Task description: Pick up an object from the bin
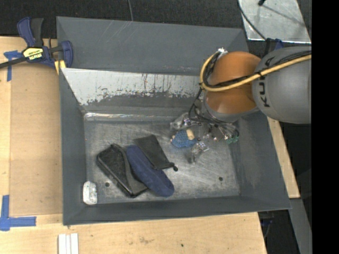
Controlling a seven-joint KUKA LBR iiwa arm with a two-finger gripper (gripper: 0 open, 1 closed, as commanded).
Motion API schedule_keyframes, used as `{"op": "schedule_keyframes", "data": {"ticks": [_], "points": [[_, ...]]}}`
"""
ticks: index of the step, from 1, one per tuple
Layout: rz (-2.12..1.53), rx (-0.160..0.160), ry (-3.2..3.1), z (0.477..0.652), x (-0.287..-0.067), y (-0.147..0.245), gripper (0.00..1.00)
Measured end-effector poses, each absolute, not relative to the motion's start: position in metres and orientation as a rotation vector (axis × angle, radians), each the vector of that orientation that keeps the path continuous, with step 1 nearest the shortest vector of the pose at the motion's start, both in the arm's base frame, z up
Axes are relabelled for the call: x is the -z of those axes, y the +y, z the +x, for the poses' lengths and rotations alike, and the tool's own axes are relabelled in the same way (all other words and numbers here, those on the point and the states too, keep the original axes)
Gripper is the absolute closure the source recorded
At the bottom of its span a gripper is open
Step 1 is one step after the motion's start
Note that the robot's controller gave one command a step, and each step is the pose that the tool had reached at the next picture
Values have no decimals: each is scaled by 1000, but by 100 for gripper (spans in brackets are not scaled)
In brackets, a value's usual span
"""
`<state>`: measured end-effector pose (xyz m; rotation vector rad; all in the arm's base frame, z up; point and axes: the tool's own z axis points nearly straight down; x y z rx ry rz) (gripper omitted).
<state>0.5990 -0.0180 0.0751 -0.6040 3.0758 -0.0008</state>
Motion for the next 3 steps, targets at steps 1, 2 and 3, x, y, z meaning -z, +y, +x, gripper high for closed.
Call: {"op": "schedule_keyframes", "data": {"ticks": [1, 2, 3], "points": [[-600, 1, 3066, 602, -78, -17, 100], [-600, 1, 3078, 603, -83, -18, 100], [-597, 2, 3078, 604, -127, -18, 100]]}}
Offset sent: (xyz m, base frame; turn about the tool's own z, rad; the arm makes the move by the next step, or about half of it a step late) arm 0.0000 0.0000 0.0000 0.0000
